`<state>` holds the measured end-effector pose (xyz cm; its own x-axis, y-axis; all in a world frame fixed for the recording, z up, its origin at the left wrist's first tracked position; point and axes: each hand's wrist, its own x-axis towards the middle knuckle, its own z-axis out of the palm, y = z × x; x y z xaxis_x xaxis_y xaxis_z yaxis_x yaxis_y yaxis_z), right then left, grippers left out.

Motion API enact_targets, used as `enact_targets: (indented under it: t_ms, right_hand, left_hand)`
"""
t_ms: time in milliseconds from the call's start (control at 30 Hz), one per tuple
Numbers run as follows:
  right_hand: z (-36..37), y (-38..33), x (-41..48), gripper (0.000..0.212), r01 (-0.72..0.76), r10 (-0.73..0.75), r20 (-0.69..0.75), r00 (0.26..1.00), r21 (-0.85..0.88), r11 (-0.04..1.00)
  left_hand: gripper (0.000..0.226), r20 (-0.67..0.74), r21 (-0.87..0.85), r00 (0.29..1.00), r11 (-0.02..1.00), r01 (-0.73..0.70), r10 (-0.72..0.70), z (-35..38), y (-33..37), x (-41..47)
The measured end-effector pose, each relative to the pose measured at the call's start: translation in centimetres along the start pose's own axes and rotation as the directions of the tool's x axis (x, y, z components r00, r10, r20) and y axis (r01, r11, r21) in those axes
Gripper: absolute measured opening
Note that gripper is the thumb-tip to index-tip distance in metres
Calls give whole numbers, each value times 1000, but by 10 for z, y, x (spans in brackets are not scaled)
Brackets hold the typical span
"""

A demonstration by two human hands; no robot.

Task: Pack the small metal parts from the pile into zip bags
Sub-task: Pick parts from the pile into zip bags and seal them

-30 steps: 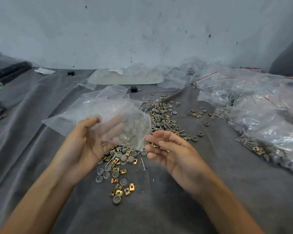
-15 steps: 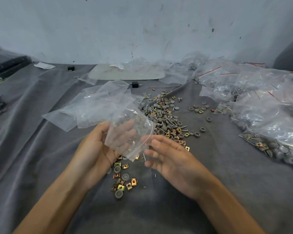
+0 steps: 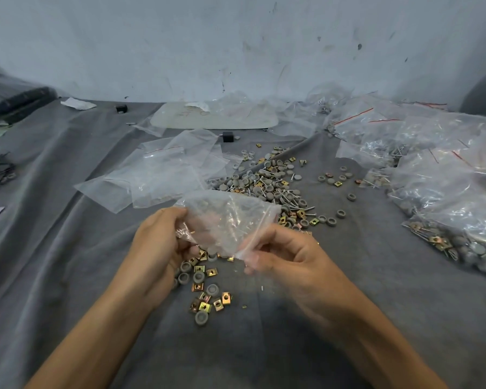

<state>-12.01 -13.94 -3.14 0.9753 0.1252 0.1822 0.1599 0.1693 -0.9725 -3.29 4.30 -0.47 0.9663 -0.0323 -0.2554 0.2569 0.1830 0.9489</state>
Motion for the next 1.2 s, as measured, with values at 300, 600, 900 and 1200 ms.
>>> enact_targets:
  t_ms: [300, 600, 900, 1200]
  right_hand:
    - [-8, -10, -2, 27, -91, 77, 105, 991, 132, 987]
    - [-11, -13, -2, 8, -25, 27, -36, 999, 49, 998]
    - [-26, -21, 4, 16, 150, -191, -352, 916, -140, 979]
    - [-44, -37, -2, 32, 148, -170, -194, 966, -120, 982]
  left_hand:
    - [14, 46, 71, 992, 990, -124, 121, 1, 2, -6]
    - [15, 45, 152, 980, 968, -200, 196, -6, 7, -3]
    - [11, 303, 226, 940, 970, 90, -158, -10, 11, -6]
    - [62, 421, 505, 888, 764, -401, 188, -15, 18, -23]
